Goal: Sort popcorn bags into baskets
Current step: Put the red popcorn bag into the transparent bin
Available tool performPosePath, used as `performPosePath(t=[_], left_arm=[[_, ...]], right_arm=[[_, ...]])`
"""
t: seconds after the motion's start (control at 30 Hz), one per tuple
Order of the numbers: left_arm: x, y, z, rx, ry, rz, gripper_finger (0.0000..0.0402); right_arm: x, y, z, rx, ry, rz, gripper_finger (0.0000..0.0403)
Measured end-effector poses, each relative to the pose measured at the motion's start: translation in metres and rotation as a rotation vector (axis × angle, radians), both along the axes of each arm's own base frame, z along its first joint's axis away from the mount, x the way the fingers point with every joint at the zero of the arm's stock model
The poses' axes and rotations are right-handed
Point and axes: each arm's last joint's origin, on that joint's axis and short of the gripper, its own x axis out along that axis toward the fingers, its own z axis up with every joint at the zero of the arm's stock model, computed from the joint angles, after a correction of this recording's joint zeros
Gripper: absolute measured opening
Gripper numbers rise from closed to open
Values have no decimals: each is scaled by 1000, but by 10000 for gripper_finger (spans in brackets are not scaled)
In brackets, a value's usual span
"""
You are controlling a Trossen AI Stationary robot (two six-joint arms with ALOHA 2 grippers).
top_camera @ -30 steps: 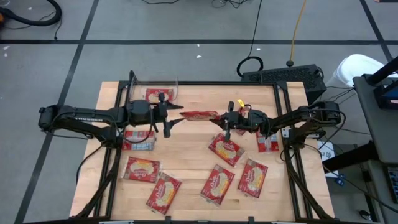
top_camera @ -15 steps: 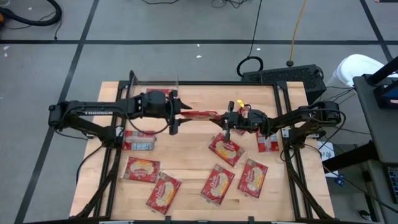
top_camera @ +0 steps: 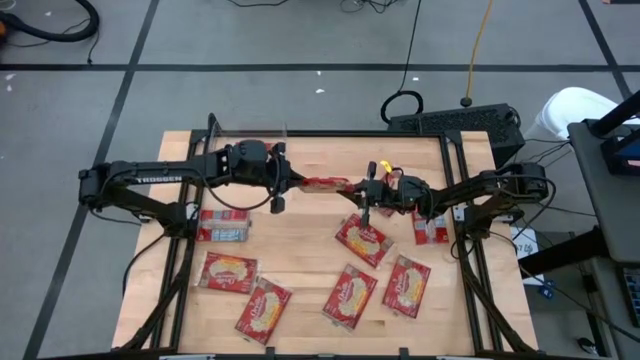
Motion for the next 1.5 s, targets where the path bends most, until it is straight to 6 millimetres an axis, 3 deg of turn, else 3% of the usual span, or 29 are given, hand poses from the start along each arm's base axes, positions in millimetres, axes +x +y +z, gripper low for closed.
performPosePath(t=[0.23,0.43,0.63,0.9,1.1,1.5], left_arm=[[-21,-1,13,46,8,10,20],[-54,4,39,106,-76,144,16],[-79,14,69,155,48,333,25],[-91,40,98,202,208,435,19],[-91,63,82,254,353,404,27],[-95,107,37,35,652,436,29]], right_arm=[[-1,-1,0,-23,10,-156,95],[-1,-2,-4,-47,57,-212,152],[-2,-2,-12,-33,137,-193,161],[-1,4,-19,-2,193,-2,149],[-1,7,-19,-9,199,93,140],[-13,13,-34,-13,245,133,134]])
